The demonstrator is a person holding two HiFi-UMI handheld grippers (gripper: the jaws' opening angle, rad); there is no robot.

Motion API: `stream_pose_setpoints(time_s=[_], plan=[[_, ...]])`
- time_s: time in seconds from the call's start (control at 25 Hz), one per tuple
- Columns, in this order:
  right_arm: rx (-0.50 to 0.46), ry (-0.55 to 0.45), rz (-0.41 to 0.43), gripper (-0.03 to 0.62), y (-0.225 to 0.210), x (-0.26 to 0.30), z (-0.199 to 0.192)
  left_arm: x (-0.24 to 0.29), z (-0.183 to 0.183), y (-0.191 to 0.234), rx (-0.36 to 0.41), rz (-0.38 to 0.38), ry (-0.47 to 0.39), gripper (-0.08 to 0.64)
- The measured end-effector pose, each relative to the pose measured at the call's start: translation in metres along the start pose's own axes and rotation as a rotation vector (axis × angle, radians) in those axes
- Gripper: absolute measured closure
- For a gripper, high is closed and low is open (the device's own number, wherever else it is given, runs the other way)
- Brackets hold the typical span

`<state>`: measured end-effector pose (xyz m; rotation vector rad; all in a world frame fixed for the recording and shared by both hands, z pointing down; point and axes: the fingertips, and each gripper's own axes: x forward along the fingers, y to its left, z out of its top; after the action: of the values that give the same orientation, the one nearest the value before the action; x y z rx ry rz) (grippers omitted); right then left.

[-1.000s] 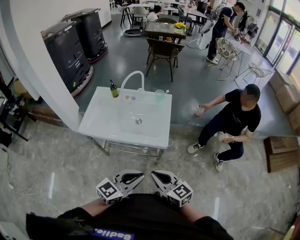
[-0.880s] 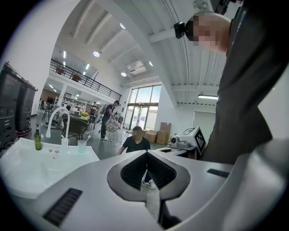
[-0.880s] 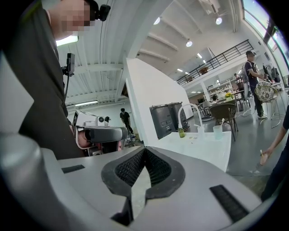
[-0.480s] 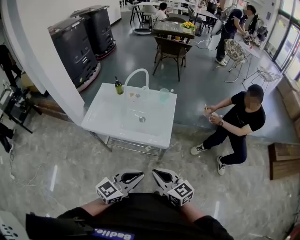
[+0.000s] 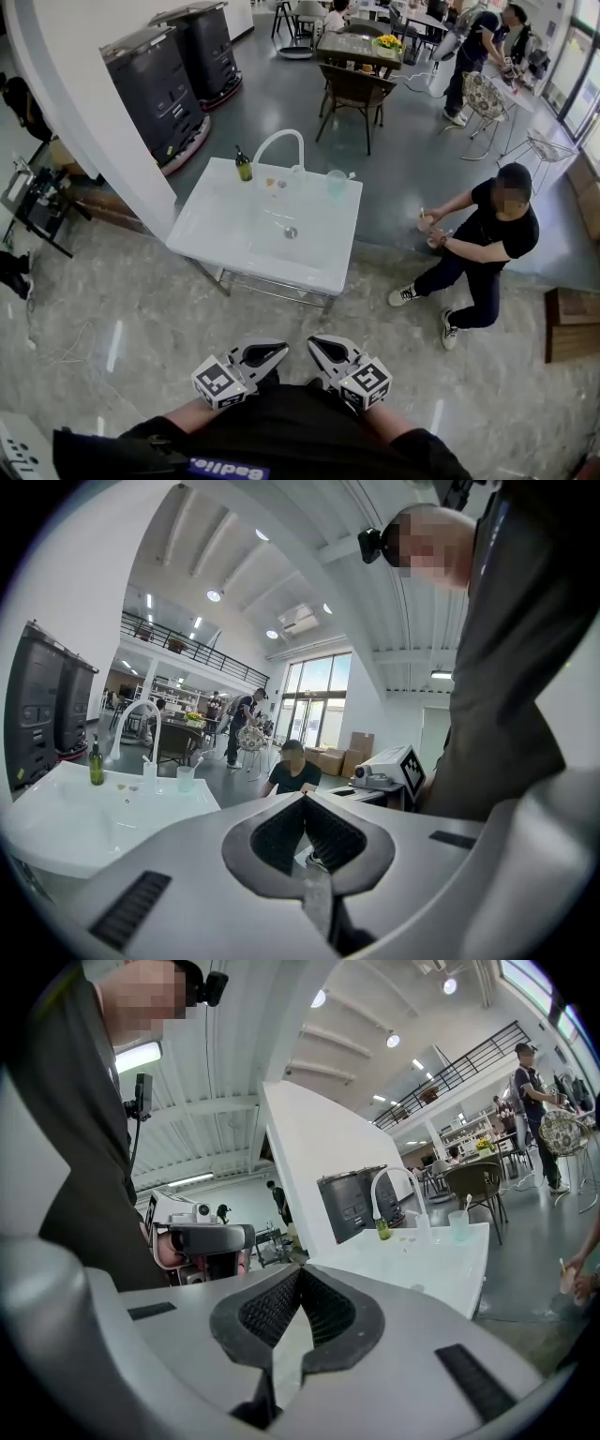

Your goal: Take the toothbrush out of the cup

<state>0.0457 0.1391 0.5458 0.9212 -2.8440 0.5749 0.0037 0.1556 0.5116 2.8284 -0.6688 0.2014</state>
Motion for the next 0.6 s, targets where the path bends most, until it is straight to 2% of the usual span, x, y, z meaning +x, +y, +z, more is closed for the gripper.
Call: stream_pose_setpoints(time_s=[0.6], plan=[[0.008, 0.006, -0.131, 0.580, -0.045, 0.068, 0.026, 0.004, 0.015, 0.089, 0.012, -0.109, -0.008, 0.549]])
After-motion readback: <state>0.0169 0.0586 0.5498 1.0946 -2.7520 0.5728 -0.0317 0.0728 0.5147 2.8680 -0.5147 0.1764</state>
